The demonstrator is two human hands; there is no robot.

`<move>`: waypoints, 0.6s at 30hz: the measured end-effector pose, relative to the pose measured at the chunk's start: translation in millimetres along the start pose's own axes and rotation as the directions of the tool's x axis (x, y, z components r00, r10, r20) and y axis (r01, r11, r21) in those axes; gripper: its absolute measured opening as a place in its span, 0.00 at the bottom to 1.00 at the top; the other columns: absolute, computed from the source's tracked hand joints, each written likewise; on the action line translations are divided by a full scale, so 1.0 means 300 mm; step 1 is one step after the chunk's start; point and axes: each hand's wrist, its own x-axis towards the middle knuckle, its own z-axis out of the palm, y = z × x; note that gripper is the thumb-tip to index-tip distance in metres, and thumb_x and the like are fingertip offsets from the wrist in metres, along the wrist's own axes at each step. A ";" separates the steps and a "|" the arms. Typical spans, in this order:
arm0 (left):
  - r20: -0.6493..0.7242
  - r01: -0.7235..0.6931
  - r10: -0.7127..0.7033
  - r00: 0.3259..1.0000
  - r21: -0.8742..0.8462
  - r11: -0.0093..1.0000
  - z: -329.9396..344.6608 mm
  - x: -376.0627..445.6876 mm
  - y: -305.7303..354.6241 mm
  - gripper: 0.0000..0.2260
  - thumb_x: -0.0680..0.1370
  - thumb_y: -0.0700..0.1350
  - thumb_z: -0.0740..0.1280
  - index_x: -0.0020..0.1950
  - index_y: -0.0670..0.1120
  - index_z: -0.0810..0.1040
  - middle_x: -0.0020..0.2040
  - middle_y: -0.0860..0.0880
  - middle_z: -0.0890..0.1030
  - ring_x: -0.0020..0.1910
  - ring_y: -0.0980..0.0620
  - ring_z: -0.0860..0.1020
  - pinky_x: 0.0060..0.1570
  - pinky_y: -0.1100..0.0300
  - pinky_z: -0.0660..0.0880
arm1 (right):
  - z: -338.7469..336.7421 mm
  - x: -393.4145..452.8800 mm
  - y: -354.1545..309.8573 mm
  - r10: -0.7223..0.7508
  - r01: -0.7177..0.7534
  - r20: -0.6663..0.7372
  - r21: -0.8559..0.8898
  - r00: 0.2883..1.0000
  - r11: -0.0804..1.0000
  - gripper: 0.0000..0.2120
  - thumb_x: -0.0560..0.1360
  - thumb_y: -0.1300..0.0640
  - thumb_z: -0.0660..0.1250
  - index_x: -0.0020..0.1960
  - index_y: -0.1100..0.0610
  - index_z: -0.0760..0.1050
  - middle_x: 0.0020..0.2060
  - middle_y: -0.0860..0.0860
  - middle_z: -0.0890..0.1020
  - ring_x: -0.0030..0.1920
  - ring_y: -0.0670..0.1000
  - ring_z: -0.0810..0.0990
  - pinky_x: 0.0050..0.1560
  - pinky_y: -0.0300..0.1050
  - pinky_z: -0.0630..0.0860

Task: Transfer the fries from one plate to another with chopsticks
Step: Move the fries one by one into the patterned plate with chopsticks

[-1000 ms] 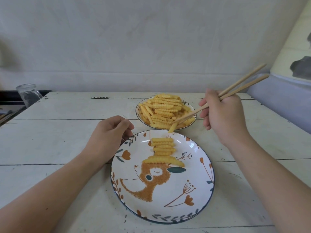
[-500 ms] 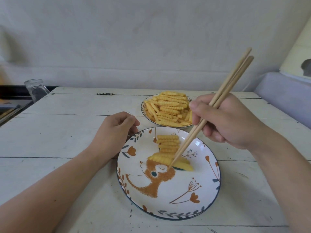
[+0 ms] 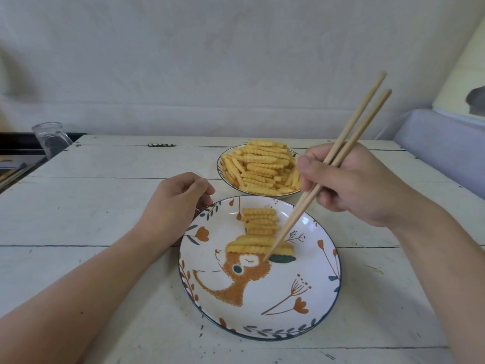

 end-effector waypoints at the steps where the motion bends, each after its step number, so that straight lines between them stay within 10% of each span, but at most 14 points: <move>1: 0.000 0.000 0.000 1.000 0.002 1.000 0.000 -0.001 0.001 0.13 0.83 0.43 0.63 0.43 0.45 0.84 0.36 0.51 0.84 0.37 0.49 0.80 0.44 0.51 0.77 | -0.003 0.002 0.000 0.003 -0.003 -0.020 0.006 1.000 1.000 0.16 0.71 0.47 0.66 0.29 0.55 0.77 0.22 0.50 0.68 0.22 0.46 0.67 0.22 0.34 0.59; 8: 0.008 0.011 -0.011 1.000 -0.009 1.000 -0.002 -0.002 0.004 0.13 0.83 0.43 0.63 0.44 0.44 0.84 0.36 0.50 0.83 0.38 0.47 0.80 0.44 0.50 0.78 | -0.041 0.031 0.026 0.020 0.051 -0.305 0.222 0.952 0.974 0.23 0.81 0.50 0.62 0.29 0.55 0.77 0.21 0.54 0.68 0.19 0.49 0.60 0.25 0.38 0.52; 13: 0.016 0.019 -0.019 1.000 -0.003 1.000 -0.002 -0.002 0.004 0.13 0.83 0.44 0.62 0.44 0.45 0.84 0.36 0.51 0.83 0.38 0.47 0.80 0.44 0.50 0.78 | -0.090 0.058 0.088 -0.191 0.040 -0.722 -0.221 0.665 0.974 0.22 0.81 0.45 0.61 0.33 0.53 0.78 0.21 0.48 0.74 0.22 0.46 0.70 0.28 0.41 0.67; 18: 0.018 0.036 -0.036 0.999 0.006 0.999 -0.003 0.000 0.005 0.13 0.84 0.45 0.62 0.44 0.46 0.83 0.37 0.48 0.84 0.38 0.46 0.82 0.43 0.50 0.79 | -0.086 0.051 0.085 -0.256 -0.013 -0.747 -0.334 0.614 0.942 0.23 0.82 0.46 0.62 0.34 0.57 0.78 0.23 0.49 0.77 0.24 0.45 0.74 0.32 0.39 0.70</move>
